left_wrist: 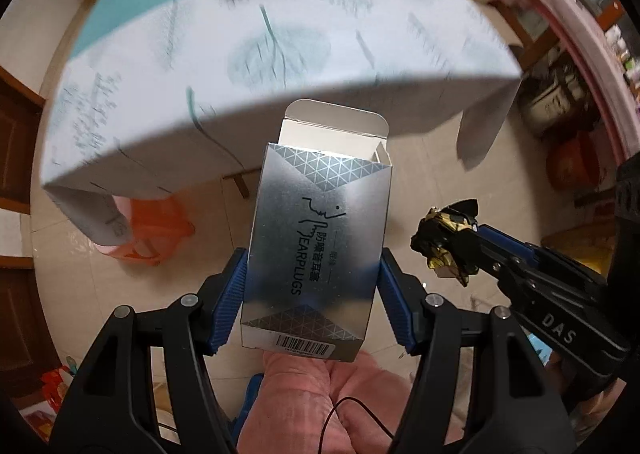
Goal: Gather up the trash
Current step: 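Carry the silver box and wrapper down over the black bin and open both tools, then raise both empty tools back over the table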
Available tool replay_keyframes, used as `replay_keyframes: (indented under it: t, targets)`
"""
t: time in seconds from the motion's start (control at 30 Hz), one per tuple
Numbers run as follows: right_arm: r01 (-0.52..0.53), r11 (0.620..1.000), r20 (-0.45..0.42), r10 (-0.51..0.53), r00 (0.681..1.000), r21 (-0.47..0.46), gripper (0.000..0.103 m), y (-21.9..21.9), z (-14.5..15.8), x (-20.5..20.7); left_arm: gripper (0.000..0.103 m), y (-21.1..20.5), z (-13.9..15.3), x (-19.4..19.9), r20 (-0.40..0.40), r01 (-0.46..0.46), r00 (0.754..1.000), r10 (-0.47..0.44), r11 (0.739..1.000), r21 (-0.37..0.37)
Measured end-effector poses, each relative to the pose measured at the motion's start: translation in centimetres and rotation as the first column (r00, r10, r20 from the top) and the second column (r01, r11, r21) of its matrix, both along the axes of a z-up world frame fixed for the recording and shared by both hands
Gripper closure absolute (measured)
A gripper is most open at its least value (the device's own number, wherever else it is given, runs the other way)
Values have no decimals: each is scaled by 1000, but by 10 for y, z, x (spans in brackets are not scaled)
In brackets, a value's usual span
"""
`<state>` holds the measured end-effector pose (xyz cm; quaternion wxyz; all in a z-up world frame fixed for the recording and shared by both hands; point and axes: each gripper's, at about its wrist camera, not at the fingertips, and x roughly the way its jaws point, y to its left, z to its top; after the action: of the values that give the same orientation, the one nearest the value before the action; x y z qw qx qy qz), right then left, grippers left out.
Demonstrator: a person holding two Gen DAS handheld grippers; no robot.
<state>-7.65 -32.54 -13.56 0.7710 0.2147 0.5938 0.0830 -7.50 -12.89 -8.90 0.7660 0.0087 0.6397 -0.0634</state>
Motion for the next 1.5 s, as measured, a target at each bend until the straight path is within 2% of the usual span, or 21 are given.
replay_keyframes:
  t: [0.23, 0.33, 0.53, 0.63, 0.7, 0.77, 0.9, 1.07, 1.27, 1.5]
  targets:
    - [80, 997, -90, -79, 993, 2, 73, 1, -108, -2, 42, -2, -100, -2, -1, 41, 999, -41, 999, -34]
    - [109, 994, -117, -108, 987, -2, 73, 5, -157, -2, 42, -1, -156, 0, -47, 34, 998, -37, 997, -71]
    - [170, 985, -168, -165, 972, 17, 69, 7, -239, 0, 41, 0, -226, 10, -63, 46, 997, -51, 996, -76]
    - [197, 980, -203, -187, 961, 31, 66, 6, -267, 1, 39, 0, -255, 12, -101, 51, 993, -57, 997, -65]
    - [202, 979, -206, -194, 959, 19, 64, 6, -279, -1, 31, 4, -268, 12, -106, 39, 993, -47, 997, -72]
    - [216, 976, -209, -209, 955, 15, 55, 4, -286, -4, 24, 8, -276, 16, -105, 31, 994, -40, 996, -80]
    - [238, 971, -213, -232, 949, 1, 52, -3, -290, -7, 23, 14, -279, 13, -103, 29, 994, -36, 997, -71]
    - [227, 974, -208, -225, 952, -14, 51, -4, -268, -6, 23, 19, -249, 8, -55, 35, 998, -38, 998, -54]
    - [210, 977, -183, -211, 960, -23, 49, 1, -212, -6, 23, 21, -193, 5, -29, 36, 999, -37, 998, -51]
    - [150, 988, -131, -154, 979, -38, 42, 12, -115, -6, 23, 26, -90, -5, 44, 45, 998, -44, 998, -34]
